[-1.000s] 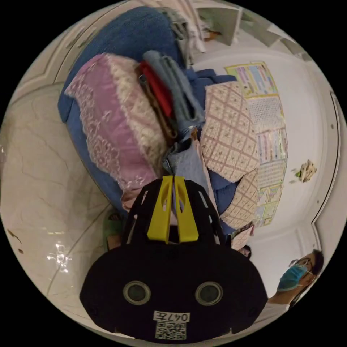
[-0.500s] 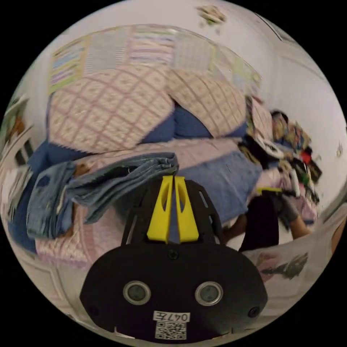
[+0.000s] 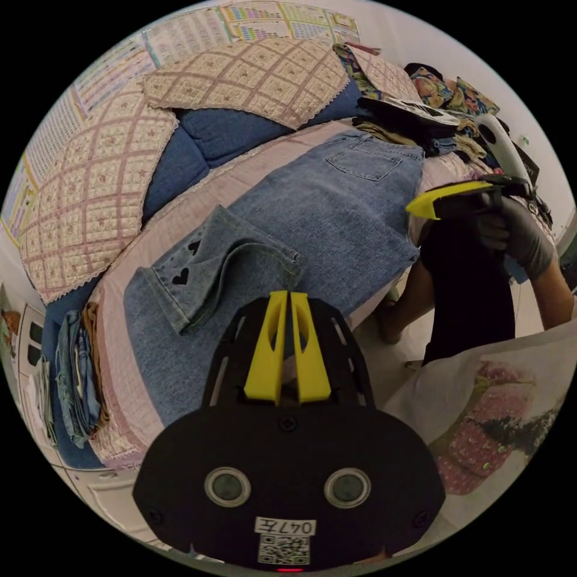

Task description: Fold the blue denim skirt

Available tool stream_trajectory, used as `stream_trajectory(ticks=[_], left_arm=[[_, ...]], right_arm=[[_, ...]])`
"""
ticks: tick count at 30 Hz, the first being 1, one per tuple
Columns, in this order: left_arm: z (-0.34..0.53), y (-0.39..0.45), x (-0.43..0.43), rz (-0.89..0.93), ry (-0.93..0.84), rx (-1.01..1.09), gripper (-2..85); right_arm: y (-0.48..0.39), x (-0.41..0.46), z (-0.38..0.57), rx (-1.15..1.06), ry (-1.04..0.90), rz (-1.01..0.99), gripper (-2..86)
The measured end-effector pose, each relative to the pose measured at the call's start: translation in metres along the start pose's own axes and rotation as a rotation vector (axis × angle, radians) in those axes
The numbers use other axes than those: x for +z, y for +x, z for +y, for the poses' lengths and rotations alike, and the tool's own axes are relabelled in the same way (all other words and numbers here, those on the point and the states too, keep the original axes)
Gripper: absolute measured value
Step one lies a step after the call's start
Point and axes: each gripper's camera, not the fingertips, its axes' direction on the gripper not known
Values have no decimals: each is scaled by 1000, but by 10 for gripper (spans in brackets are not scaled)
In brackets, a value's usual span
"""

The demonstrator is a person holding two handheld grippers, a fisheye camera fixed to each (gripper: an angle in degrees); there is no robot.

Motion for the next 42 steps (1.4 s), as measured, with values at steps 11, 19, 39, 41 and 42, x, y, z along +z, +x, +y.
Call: stream_trajectory(ticks=[11, 19, 39, 41, 42], left_arm=[[-102, 81, -56, -115, -100, 143, -9], [-140, 100, -90, -68, -72, 119, -9], [-194, 136, -143, -74, -65, 138, -9], [-195, 139, -147, -83, -62, 138, -9], [-195, 141, -149, -90, -61, 138, -9]], right_arm=[[-113, 160, -91, -744, -99, 27, 52], [-130, 292, -85, -1111, -314, 148, 15], [150, 288, -161, 33, -33, -100, 132], [167, 308, -172, 72, -44, -149, 133], [170, 311, -174, 78, -40, -154, 132]])
